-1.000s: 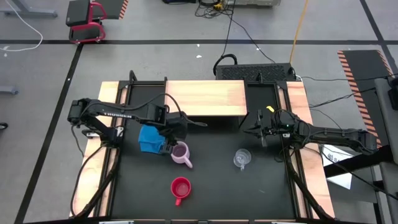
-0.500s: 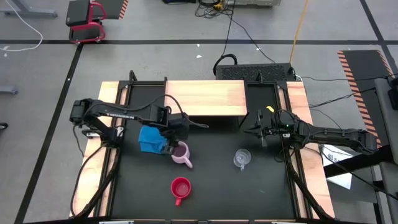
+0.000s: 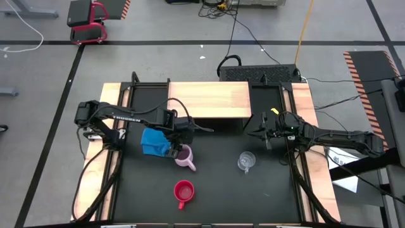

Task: Stack small to large cups/mugs on shelf
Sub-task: Put the violet mug on the shelf

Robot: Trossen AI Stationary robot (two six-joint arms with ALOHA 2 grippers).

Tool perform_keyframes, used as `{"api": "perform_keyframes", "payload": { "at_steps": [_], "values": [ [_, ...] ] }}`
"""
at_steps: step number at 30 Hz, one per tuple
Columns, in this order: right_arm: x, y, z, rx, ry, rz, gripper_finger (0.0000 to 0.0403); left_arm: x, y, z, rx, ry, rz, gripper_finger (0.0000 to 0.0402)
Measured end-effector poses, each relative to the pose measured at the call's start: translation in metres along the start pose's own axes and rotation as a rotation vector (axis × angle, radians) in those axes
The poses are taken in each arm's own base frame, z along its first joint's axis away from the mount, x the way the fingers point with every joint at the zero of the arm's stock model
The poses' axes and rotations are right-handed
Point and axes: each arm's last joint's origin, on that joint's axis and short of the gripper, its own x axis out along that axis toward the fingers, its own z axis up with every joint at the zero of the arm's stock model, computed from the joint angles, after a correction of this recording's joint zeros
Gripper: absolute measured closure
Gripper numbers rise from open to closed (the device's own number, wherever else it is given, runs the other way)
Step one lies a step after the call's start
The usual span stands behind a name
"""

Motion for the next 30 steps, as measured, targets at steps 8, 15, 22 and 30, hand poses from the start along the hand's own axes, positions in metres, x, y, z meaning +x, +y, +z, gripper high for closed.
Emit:
{"api": "perform_keyframes", "payload": {
  "at_steps": [8, 15, 22, 30],
  "values": [
    [0.0, 0.0, 0.0, 0.0, 0.0, 0.0, 0.0403, 0.0, 0.0012, 0.001, 0.017, -0.006, 0.037, 0.024],
    [0.0, 0.0, 0.0, 0.003, 0.0, 0.0, 0.0403, 0.0033, 0.0021, -0.0017, 0.019, 0.008, 0.06, 0.0241],
    [0.0, 0.0, -0.0001, 0.003, 0.001, 0.0, 0.0403, 0.0065, 0.0037, -0.0052, 0.01, 0.023, 0.065, 0.0241],
    [0.0, 0.0, -0.0001, 0.004, 0.001, 0.0, 0.0403, 0.0061, 0.0056, -0.0056, 0.006, 0.02, 0.058, 0.029]
  ]
}}
